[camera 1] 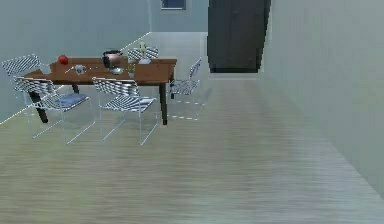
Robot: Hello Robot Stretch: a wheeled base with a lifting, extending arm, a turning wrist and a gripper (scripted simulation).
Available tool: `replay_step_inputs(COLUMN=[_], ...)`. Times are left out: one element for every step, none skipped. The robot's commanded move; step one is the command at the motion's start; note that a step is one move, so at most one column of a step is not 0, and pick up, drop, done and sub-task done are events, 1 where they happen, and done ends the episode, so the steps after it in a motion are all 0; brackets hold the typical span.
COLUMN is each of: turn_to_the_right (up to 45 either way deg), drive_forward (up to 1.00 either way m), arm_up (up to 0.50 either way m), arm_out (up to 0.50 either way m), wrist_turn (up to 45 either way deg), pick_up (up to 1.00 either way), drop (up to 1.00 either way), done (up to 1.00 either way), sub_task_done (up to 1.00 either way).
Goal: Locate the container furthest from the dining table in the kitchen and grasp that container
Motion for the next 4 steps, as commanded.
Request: replay_step_inputs(turn_to_the_right=[0.0, 0.0, 18.0, 0.0], drive_forward=[0.05, 0.50, 0.00, 1.00], arm_up=[0.00, 0.00, 0.00, 0.00], arm_out=[0.00, 0.00, 0.00, 0.00], wrist_turn=[0.0, 0.0, 0.0, 0.0], pick_up=[0.00, 0.00, 0.00, 0.00], drop=[0.00, 0.00, 0.00, 0.00], done=[0.00, 0.00, 0.00, 0.00], sub_task_done=[0.00, 0.00, 0.00, 0.00])
